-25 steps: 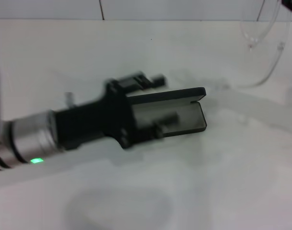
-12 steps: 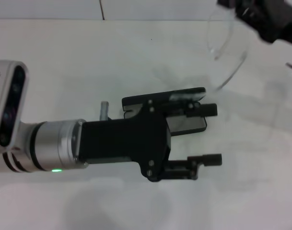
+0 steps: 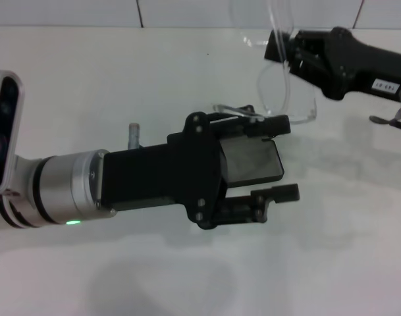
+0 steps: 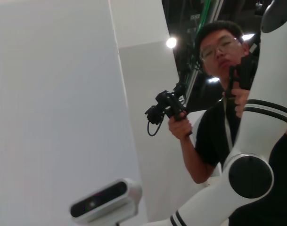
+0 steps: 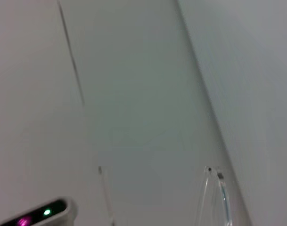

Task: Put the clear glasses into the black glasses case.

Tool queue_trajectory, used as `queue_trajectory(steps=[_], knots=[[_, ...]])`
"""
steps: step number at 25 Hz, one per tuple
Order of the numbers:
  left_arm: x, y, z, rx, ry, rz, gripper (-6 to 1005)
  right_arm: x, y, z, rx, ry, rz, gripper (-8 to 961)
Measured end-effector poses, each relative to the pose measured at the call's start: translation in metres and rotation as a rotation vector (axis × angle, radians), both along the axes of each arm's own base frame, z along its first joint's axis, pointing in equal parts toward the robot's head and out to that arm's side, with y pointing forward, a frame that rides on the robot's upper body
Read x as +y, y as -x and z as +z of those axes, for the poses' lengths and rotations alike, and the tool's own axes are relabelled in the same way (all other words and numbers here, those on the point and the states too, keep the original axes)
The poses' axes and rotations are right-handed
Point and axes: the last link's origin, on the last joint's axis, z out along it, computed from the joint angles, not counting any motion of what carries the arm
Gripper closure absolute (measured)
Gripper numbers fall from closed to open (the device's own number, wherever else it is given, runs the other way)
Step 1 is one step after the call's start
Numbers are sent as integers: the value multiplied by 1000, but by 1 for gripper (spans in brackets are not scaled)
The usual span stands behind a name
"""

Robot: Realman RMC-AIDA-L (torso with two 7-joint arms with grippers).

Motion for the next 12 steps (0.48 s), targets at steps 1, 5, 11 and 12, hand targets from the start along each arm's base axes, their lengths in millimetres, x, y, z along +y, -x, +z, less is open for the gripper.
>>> queue_trajectory(steps=[1,5,11,12], knots=[[1,0,1,-2,-4,3,339,-1,0,-1,-11,9,11,837],[3,1,2,-5,-12,17,340,-9,0,-3,-51,53,61,837],[3,1,2,-6,-17,17,342,-16,2,-4,-67,103,110,837],[3,1,2,-6,-18,17,342,-17,2,-4,-75,112,120,837]])
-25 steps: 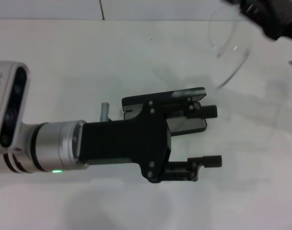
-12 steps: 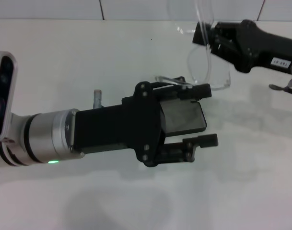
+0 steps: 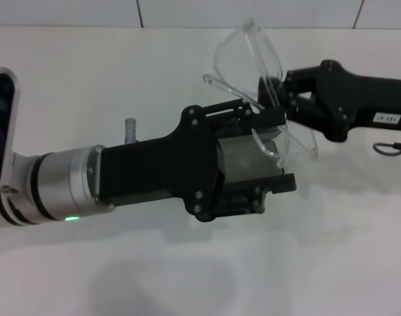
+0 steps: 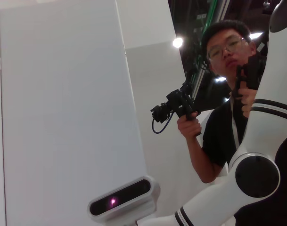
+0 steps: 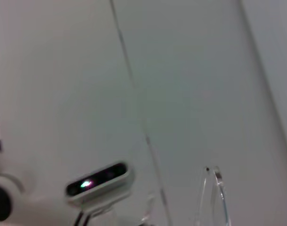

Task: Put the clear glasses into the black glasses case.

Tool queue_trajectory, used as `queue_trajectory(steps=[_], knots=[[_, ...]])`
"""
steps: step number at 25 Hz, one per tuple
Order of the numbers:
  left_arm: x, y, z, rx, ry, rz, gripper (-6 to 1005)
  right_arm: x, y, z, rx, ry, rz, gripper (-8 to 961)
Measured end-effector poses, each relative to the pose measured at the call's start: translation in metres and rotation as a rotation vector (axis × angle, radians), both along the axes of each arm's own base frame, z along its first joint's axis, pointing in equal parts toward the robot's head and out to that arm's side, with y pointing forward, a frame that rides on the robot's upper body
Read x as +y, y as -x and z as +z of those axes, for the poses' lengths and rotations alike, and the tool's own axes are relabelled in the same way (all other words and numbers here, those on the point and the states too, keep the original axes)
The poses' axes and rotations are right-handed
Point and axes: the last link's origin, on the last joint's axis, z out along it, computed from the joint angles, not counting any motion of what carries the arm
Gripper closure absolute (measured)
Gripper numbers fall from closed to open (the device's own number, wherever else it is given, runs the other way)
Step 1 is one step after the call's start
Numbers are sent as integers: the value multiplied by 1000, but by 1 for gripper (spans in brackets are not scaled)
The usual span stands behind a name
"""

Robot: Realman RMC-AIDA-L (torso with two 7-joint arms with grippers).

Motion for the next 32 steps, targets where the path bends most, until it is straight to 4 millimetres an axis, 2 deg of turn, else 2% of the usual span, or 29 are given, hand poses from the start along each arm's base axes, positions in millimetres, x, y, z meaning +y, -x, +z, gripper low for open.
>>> queue_trajectory(steps=[8,23,32], knots=[[0,0,0,2,-2,2,343,-4,4,0,-82,47,60,838],[2,0,-1,2,-5,16,344,-7,4,3,-83,55,87,839],[-2,3,5,-33,-10,20,344,11,-10,16,-148,-88,6,837]])
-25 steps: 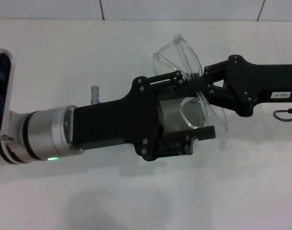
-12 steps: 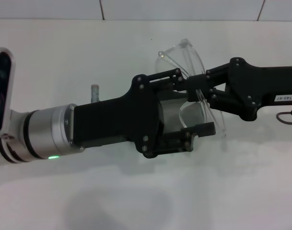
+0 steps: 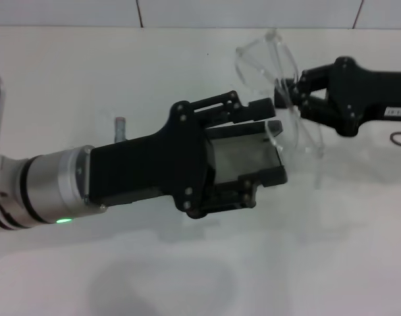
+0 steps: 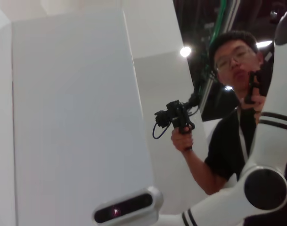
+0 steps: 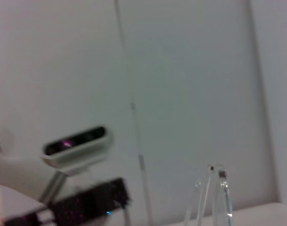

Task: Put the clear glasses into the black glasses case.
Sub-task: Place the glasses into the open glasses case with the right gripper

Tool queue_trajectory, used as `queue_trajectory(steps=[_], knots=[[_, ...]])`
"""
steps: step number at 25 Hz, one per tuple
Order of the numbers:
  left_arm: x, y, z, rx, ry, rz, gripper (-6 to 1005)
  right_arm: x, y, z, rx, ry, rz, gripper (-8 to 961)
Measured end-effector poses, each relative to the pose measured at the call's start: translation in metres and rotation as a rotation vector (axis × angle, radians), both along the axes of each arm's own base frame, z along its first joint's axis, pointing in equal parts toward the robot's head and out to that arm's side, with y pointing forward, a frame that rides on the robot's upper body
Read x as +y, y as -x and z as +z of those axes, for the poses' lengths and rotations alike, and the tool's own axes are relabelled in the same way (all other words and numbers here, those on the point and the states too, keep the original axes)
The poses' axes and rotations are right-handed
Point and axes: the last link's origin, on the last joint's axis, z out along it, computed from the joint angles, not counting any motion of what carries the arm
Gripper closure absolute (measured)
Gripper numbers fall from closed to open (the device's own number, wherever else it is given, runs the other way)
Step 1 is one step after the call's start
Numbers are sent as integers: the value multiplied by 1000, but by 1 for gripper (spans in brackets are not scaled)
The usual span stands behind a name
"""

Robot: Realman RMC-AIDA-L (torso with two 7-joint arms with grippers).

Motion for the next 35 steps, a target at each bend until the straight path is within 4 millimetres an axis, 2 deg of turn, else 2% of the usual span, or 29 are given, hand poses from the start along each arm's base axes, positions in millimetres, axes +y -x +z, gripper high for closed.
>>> queue_trajectory(steps=[4,8,12,13,14,18,26,35], knots=[[-4,10,6,-25,-26,41,345,8,1,8,-92,-88,34,830],[-7,20,12,-42,-57,90,345,11,14,1,-276,-110,136,823],[-8,30,18,-61,-94,144,345,9,39,-19,-536,-87,262,816],[-8,31,19,-64,-100,151,345,9,39,-19,-536,-87,262,814],[-8,32,21,-68,-108,158,345,9,46,-31,-636,-104,305,812],[-7,32,21,-69,-109,158,346,13,51,-55,-814,-186,362,805],[-4,30,21,-70,-119,163,346,15,49,-89,-910,-332,412,791],[1,28,22,-74,-127,167,347,7,45,-114,-916,-453,463,775]])
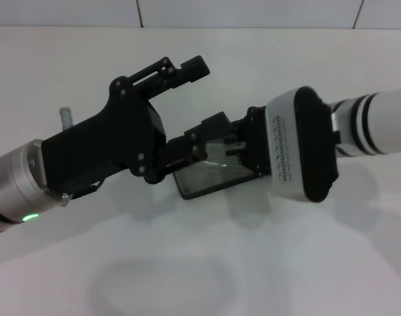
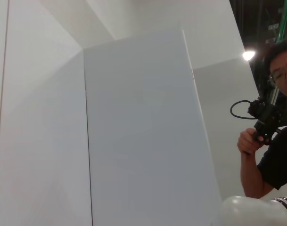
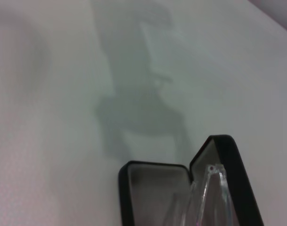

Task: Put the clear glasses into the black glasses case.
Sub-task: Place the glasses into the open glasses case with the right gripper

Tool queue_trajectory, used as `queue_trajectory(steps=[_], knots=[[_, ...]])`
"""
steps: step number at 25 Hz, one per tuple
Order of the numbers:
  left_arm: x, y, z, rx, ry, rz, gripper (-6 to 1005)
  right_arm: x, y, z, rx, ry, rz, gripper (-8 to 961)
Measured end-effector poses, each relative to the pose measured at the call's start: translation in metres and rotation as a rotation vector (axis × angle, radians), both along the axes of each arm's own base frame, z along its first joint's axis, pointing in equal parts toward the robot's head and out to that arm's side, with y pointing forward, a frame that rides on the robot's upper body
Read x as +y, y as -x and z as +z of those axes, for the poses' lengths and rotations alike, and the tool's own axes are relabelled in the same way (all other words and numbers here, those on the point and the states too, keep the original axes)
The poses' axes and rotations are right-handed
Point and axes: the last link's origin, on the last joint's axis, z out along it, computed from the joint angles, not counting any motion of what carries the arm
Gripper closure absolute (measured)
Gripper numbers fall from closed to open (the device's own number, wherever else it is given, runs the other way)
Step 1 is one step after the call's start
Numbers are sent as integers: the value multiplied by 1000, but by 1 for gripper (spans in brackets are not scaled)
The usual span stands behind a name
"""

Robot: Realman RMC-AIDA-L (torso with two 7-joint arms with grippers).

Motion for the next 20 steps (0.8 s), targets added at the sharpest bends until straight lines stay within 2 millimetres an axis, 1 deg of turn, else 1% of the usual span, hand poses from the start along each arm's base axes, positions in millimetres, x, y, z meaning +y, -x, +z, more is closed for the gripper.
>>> queue_trajectory(steps=[6,11,20], knots=[[0,0,-1,0,4,2,347,-4,2,-10,5,-24,47,764],[-1,1,-1,0,6,6,346,-9,-2,-10,-7,-23,74,755],[-3,3,-1,-2,9,10,345,-16,0,-7,3,-27,93,739]])
